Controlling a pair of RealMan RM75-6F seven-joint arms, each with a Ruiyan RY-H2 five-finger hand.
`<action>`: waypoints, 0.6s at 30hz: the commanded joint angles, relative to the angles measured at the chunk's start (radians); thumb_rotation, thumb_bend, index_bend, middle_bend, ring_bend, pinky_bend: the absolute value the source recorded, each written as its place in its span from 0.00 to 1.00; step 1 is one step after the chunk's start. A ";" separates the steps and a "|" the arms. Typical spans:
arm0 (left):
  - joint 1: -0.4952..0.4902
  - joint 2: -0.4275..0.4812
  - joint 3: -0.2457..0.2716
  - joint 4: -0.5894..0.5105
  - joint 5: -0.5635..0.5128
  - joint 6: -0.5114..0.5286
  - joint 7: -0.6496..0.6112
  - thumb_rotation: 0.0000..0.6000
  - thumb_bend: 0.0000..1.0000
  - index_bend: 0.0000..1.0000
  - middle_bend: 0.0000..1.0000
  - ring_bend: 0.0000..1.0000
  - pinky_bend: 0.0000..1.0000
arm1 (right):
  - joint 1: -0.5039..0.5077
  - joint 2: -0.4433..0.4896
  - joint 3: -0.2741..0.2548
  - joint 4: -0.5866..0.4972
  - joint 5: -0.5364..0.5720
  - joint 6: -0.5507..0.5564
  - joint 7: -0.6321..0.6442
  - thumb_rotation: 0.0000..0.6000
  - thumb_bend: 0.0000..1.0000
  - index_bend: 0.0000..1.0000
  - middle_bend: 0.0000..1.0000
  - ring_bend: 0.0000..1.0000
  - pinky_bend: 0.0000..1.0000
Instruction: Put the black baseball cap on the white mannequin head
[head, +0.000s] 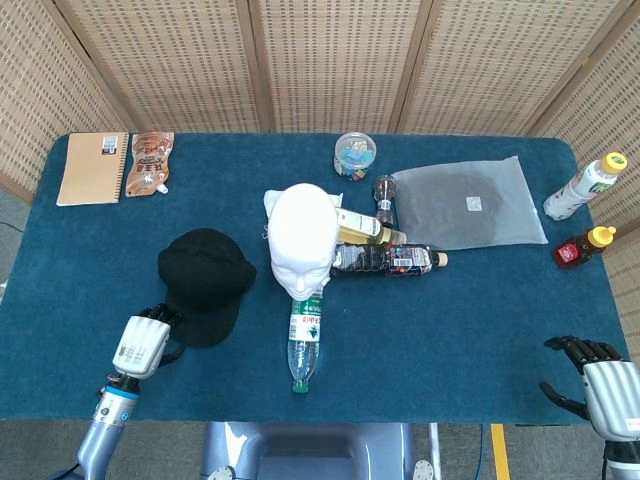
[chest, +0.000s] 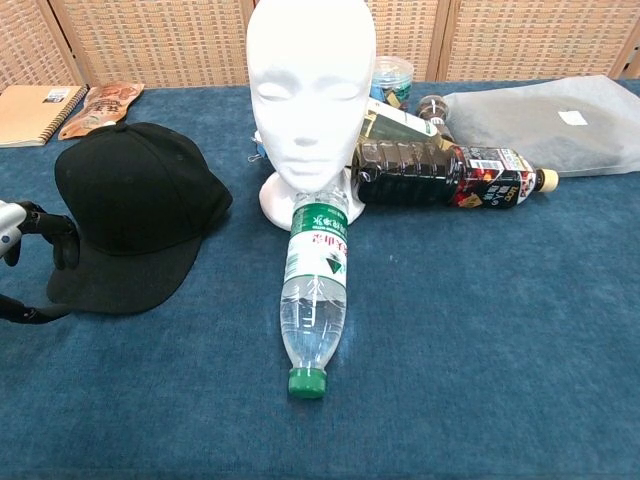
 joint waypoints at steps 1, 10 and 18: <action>-0.004 -0.019 -0.002 0.016 -0.004 0.001 -0.002 1.00 0.12 0.51 0.53 0.36 0.54 | -0.002 0.000 0.000 0.002 0.002 0.001 0.003 1.00 0.16 0.37 0.42 0.44 0.41; -0.011 -0.057 0.006 0.052 -0.005 0.003 0.000 1.00 0.12 0.51 0.53 0.36 0.54 | -0.012 0.000 0.001 0.015 0.007 0.011 0.017 1.00 0.16 0.37 0.42 0.44 0.41; -0.015 -0.082 0.005 0.080 -0.020 -0.006 0.001 1.00 0.12 0.51 0.53 0.36 0.54 | -0.016 0.001 0.003 0.021 0.014 0.011 0.024 1.00 0.16 0.37 0.42 0.44 0.41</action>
